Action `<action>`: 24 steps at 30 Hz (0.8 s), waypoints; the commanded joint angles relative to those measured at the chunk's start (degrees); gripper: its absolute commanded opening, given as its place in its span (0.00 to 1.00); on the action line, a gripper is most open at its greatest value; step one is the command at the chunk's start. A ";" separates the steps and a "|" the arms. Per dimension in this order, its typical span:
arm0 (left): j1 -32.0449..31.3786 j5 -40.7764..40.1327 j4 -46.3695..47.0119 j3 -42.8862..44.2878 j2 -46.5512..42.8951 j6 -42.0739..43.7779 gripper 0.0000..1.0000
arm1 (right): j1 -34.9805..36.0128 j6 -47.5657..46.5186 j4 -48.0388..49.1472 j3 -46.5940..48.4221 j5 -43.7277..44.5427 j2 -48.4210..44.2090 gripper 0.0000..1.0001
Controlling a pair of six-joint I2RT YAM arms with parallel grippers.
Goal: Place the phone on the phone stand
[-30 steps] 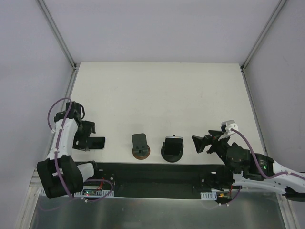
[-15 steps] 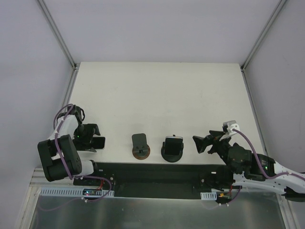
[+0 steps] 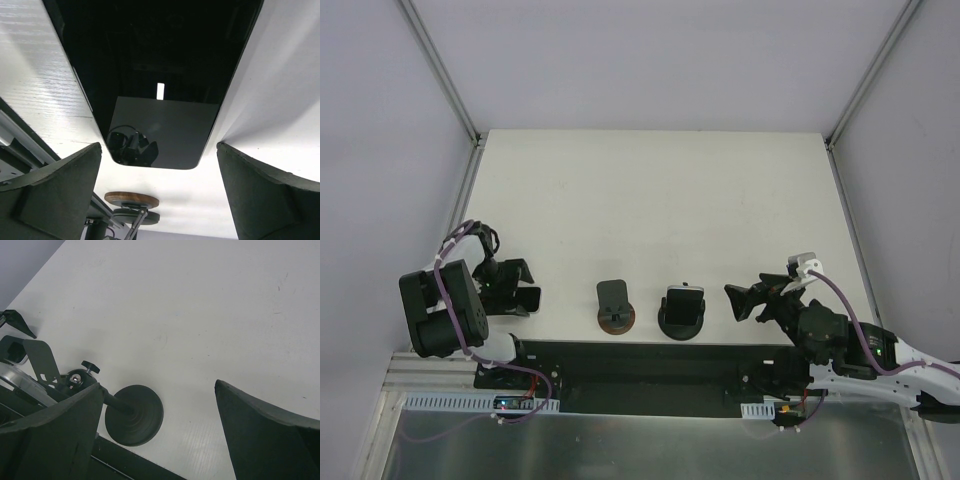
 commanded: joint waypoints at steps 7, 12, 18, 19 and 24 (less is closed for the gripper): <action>0.48 -4.94 2.18 -7.21 -1.72 -4.72 0.93 | 0.04 0.05 1.17 0.67 1.31 0.97 0.95; 0.48 -8.46 2.80 -8.97 -2.16 -4.81 0.86 | -0.05 0.13 1.61 0.76 1.05 1.32 0.95; 0.40 -10.39 4.20 -10.81 -3.82 -4.46 0.51 | -0.05 0.58 1.70 0.76 1.05 1.32 0.95; 0.40 -10.40 4.29 -10.90 -4.09 -4.20 0.45 | -0.05 0.75 1.79 0.85 1.05 1.49 0.95; 0.40 -8.55 5.00 -11.08 -6.63 -2.18 0.12 | -0.05 1.36 1.70 1.02 0.96 2.20 0.95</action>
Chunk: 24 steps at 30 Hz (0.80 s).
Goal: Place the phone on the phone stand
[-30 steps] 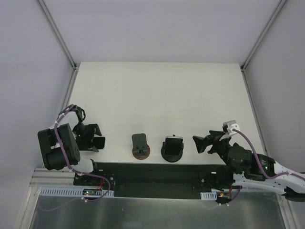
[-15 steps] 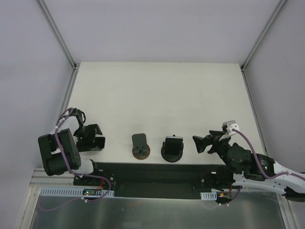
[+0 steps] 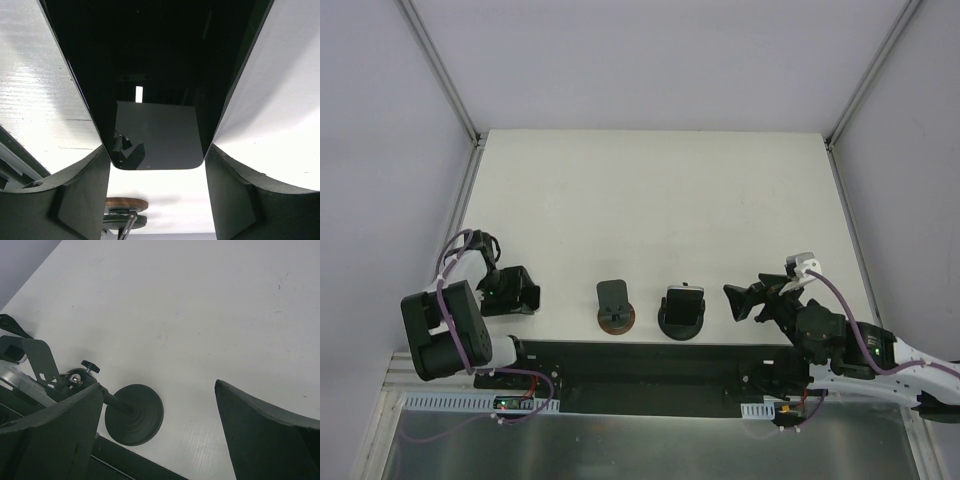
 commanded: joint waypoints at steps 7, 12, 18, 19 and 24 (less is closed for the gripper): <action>0.40 -1.91 -0.29 -1.39 -9.65 9.16 0.00 | -0.14 2.40 1.09 1.20 1.75 2.42 0.95; -0.04 4.24 0.41 5.36 -17.56 16.73 0.00 | -0.23 2.93 1.09 1.11 1.58 2.95 0.96; -10.46 4.79 1.99 16.45 -21.52 27.27 0.00 | -0.05 3.37 1.18 1.64 1.05 4.88 0.96; -12.68 4.00 3.21 17.68 -22.31 31.03 0.00 | -0.05 3.28 1.18 1.90 1.05 5.23 0.96; -28.23 -0.13 13.50 24.01 -25.84 44.56 0.00 | -0.05 3.72 1.18 2.25 0.70 6.02 0.96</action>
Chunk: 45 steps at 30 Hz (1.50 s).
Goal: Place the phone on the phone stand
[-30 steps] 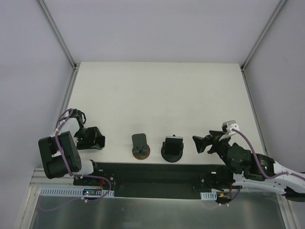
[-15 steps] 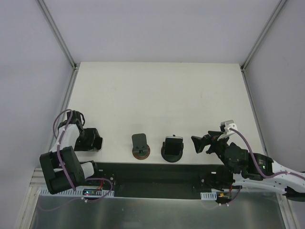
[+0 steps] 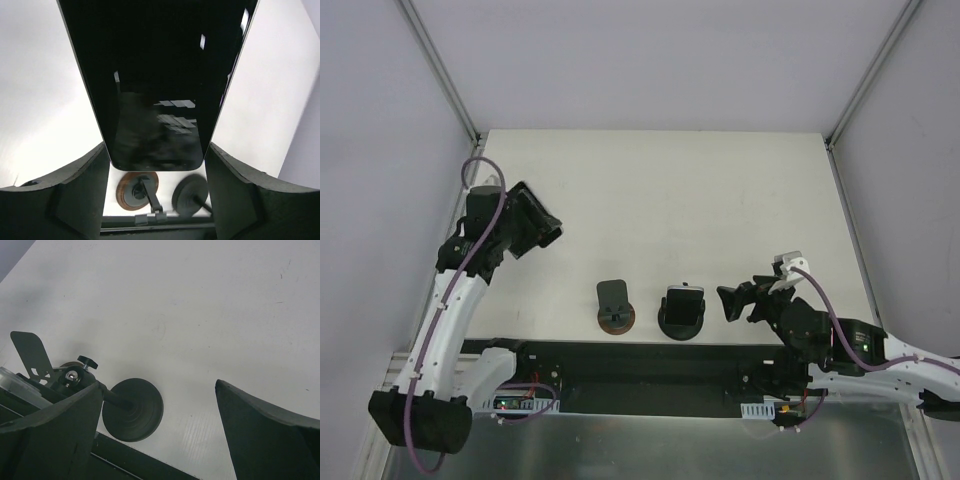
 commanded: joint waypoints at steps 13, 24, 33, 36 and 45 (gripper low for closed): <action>-40.05 -9.47 19.76 10.57 0.12 46.89 0.00 | -15.67 -7.27 -0.40 24.69 -15.80 17.09 0.97; -42.51 -4.63 20.91 9.26 -2.60 54.27 0.00 | -42.24 -4.30 1.36 52.81 -80.76 45.27 0.96; -42.51 -1.65 19.33 7.41 -5.06 53.57 0.00 | -41.89 1.34 -4.09 71.71 -86.49 63.40 0.91; -42.51 -1.03 18.72 7.24 -5.15 54.01 0.00 | -41.71 0.46 -6.91 76.02 -86.93 67.27 0.82; -42.60 -1.29 17.14 7.33 -3.92 55.33 0.00 | -39.52 -2.26 -10.86 79.82 -86.67 74.05 0.66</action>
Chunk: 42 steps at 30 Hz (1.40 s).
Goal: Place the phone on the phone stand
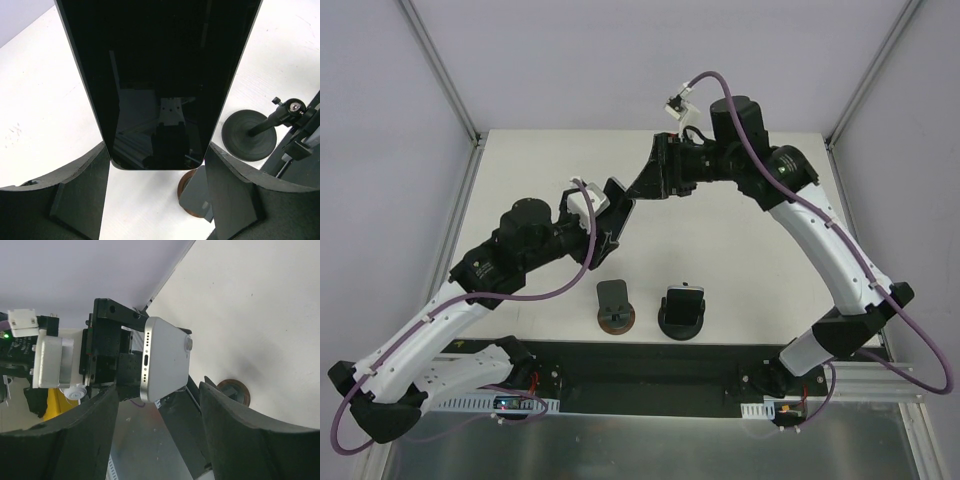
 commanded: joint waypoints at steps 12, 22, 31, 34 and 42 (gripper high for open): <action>-2.19 -2.94 1.15 0.42 1.44 2.88 0.00 | 5.12 -5.10 -6.40 7.03 1.39 9.18 0.35; -2.19 -10.52 -0.52 3.66 0.92 -18.80 0.78 | 5.64 -5.72 20.46 -20.68 14.37 -8.73 0.01; 0.86 2.83 3.16 7.63 2.41 -42.63 0.99 | 5.12 -6.86 44.12 -41.73 23.43 -30.42 0.01; 6.13 16.78 19.46 -0.23 1.63 -52.99 0.98 | 4.94 -4.94 50.71 -48.59 26.60 -37.72 0.00; 7.57 32.38 72.23 -15.92 8.20 -72.88 0.69 | 4.68 4.64 62.22 -59.93 28.73 -47.68 0.00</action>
